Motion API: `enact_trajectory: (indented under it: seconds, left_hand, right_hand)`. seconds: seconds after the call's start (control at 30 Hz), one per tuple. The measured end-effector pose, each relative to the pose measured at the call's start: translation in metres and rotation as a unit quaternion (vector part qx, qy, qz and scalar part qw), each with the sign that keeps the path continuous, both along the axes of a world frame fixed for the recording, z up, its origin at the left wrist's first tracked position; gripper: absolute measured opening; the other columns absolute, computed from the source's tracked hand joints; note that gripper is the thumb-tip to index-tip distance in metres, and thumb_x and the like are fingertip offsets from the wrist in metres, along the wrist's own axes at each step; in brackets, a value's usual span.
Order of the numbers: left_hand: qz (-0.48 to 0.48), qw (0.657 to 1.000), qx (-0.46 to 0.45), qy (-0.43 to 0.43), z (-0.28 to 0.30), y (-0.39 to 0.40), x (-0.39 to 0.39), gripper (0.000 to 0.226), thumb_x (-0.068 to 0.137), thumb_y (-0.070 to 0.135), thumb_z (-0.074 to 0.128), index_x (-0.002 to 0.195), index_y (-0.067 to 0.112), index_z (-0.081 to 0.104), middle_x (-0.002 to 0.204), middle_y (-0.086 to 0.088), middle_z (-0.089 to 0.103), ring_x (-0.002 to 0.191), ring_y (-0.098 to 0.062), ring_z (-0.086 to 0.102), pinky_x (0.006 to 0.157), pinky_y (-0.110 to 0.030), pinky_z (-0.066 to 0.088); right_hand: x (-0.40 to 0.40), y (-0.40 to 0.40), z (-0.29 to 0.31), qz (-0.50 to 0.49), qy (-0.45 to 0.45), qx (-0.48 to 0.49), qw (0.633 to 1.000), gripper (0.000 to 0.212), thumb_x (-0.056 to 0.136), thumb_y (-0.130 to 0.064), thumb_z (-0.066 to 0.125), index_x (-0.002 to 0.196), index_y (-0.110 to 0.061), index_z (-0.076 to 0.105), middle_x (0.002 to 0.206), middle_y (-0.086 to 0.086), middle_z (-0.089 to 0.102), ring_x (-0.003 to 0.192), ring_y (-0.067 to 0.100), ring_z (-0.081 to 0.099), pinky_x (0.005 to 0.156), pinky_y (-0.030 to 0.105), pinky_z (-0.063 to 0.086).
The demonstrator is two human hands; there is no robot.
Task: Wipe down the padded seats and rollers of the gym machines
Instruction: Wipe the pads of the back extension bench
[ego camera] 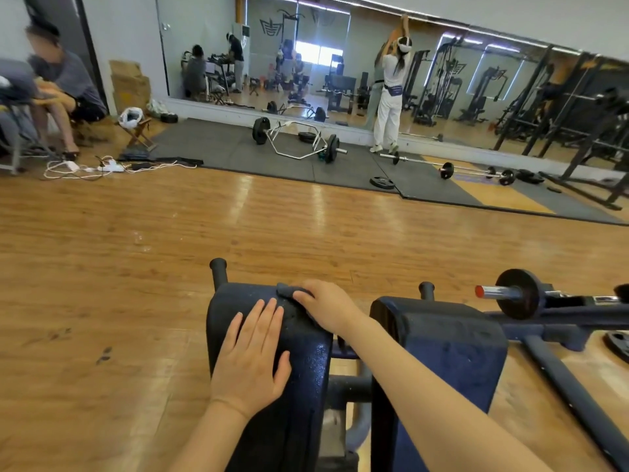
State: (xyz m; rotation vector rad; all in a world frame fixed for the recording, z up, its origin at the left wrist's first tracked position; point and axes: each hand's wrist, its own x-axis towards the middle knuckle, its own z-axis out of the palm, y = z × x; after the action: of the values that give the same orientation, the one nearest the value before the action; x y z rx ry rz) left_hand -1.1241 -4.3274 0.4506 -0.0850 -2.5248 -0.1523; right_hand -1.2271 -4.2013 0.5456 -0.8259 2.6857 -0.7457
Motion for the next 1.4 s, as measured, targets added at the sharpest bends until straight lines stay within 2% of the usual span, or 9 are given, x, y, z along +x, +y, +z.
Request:
enact_trajectory:
  seconds: [0.17,0.4,0.5,0.63,0.8,1.03,1.17,1.3,1.4]
  left_hand:
    - [0.004,1.0,-0.003,0.012,0.0,-0.001,0.0,0.063,0.081,0.035,0.042,0.136,0.004,0.038,0.14,-0.016,0.047,0.133,-0.027,0.034,0.113,-0.04,0.015]
    - [0.01,1.0,-0.008,0.014,-0.001,0.0,-0.001,0.062,0.082,0.033,0.043,0.136,0.003,0.04,0.141,-0.016,0.047,0.134,-0.026,0.034,0.113,-0.041,0.016]
    - [0.014,1.0,-0.013,0.011,-0.001,0.0,-0.001,0.062,0.082,0.034,0.042,0.136,0.003,0.041,0.141,-0.016,0.046,0.134,-0.026,0.033,0.113,-0.041,0.015]
    - [0.012,1.0,-0.011,0.016,-0.002,0.0,-0.001,0.062,0.083,0.035,0.042,0.137,0.004,0.04,0.141,-0.016,0.047,0.134,-0.026,0.033,0.113,-0.041,0.016]
    - [0.009,1.0,-0.011,0.013,-0.003,0.0,-0.001,0.063,0.083,0.035,0.04,0.138,0.004,0.036,0.142,-0.015,0.045,0.135,-0.026,0.033,0.113,-0.042,0.017]
    - [0.001,0.999,0.027,-0.028,0.009,0.002,0.007,0.063,0.083,0.037,0.039,0.137,0.003,0.042,0.142,-0.014,0.046,0.135,-0.023,0.031,0.113,-0.037,0.013]
    - [0.103,0.99,0.083,-0.041,0.006,-0.013,0.019,0.077,0.088,0.055,0.028,0.142,0.0,0.027,0.151,-0.016,0.028,0.143,-0.025,0.012,0.114,-0.039,0.001]
    - [0.102,0.991,0.055,-0.069,-0.003,-0.032,0.023,0.103,0.077,0.071,0.032,0.148,0.0,0.01,0.158,-0.013,0.001,0.146,-0.027,0.001,0.113,-0.039,0.0]
    - [0.087,0.994,0.036,-0.054,-0.005,-0.031,0.022,0.118,0.067,0.069,0.055,0.148,-0.001,0.006,0.154,-0.018,0.014,0.141,-0.034,0.015,0.112,-0.039,0.007]
  right_hand:
    - [0.02,0.013,-0.017,0.029,0.076,-0.078,0.994,0.038,0.097,-0.02,0.045,0.135,-0.02,0.047,0.138,-0.003,0.048,0.129,0.01,0.039,0.107,0.026,0.029]
    - [-0.025,-0.008,0.0,-0.007,-0.06,0.021,0.998,0.037,0.099,-0.031,0.039,0.125,-0.011,0.056,0.122,0.008,0.059,0.111,0.024,0.053,0.089,0.033,0.043]
    - [-0.01,-0.005,-0.002,0.004,-0.012,0.03,0.999,0.032,0.099,-0.028,0.039,0.122,-0.014,0.057,0.117,0.006,0.061,0.109,0.025,0.053,0.083,0.03,0.041]
    - [0.017,0.012,-0.011,0.031,0.058,-0.046,0.997,0.037,0.097,-0.022,0.044,0.134,-0.02,0.048,0.135,-0.005,0.051,0.125,0.011,0.042,0.099,0.021,0.03]
    - [-0.009,-0.007,-0.001,-0.002,-0.011,0.001,1.0,0.03,0.099,-0.027,0.04,0.116,-0.012,0.059,0.113,0.006,0.062,0.101,0.021,0.055,0.084,0.032,0.043]
    - [0.016,-0.002,0.003,-0.01,0.019,0.012,1.0,0.029,0.098,-0.022,0.041,0.12,-0.011,0.058,0.12,0.006,0.06,0.113,0.023,0.052,0.089,0.029,0.039]
    - [0.035,0.005,-0.001,0.018,0.083,-0.006,0.996,0.04,0.098,-0.02,0.042,0.138,-0.018,0.042,0.142,-0.004,0.044,0.132,0.012,0.035,0.107,0.025,0.025]
    - [0.023,-0.019,0.005,0.025,0.076,0.052,0.995,0.033,0.099,-0.024,0.039,0.129,-0.014,0.05,0.132,0.004,0.053,0.122,0.022,0.046,0.099,0.032,0.036]
    - [0.002,-0.041,0.013,0.016,0.02,0.102,0.994,0.031,0.1,-0.024,0.037,0.117,-0.008,0.056,0.121,0.013,0.059,0.112,0.029,0.052,0.085,0.031,0.038]
